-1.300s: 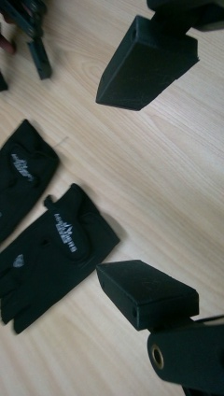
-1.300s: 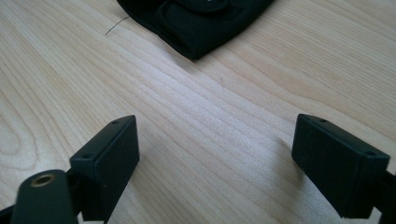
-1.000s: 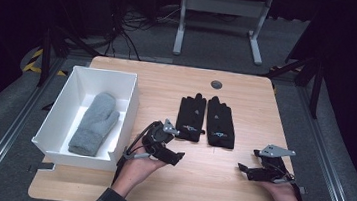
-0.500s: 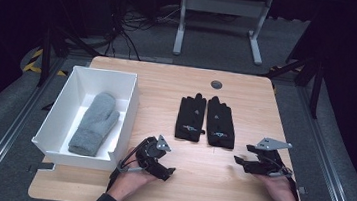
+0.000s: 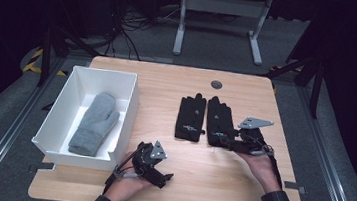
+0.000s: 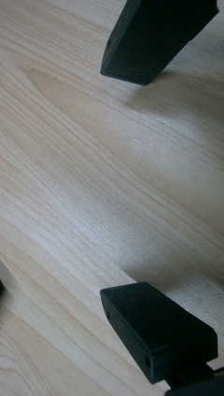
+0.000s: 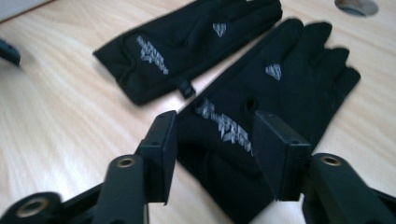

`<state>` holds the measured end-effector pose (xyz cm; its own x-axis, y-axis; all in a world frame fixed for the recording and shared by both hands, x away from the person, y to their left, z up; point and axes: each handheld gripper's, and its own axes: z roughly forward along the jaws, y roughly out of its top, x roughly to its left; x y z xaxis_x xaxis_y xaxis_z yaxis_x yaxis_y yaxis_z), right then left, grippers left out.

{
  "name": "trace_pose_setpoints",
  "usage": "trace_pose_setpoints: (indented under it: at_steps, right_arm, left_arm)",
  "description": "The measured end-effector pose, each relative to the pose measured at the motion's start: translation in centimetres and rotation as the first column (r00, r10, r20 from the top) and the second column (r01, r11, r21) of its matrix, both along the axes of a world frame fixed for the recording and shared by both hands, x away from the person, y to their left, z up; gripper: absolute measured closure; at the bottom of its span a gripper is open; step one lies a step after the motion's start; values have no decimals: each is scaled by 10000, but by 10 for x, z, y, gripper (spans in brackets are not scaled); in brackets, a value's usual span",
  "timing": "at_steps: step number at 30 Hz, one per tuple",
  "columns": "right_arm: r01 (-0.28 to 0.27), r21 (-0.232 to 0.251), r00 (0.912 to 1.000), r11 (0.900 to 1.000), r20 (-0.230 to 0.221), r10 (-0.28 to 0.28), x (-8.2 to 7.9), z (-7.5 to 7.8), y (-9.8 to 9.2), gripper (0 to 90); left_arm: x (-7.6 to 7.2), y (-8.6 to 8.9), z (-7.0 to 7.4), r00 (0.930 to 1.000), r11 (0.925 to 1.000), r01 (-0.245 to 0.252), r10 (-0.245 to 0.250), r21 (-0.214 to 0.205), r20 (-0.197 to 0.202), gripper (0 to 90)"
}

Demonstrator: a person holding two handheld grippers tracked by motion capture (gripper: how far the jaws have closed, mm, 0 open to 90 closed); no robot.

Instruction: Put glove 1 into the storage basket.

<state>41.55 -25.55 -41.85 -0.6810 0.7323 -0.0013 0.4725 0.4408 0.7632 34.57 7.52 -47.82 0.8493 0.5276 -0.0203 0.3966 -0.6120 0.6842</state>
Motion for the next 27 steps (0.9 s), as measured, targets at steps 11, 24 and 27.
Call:
trace_pose_setpoints:
  at_steps: [11, 24, 27]
  right_arm:
    - [286, -252, 9992, 9993, -266, -293, 45, -10, 29, 554]
    - [456, -1137, 9968, 9925, -605, -527, 65, -33, 48, 636]
    - [458, -973, 9974, 9942, -505, -509, 64, -36, 47, 824]
  left_arm:
    - [0, 1, 0, 10000, 10000, 52, -52, 4, -4, 0]
    - [0, 1, 0, 10000, 10000, 97, -97, 6, -10, 1]
    - [0, 1, 0, 10000, 10000, 97, -97, 14, -4, 1]
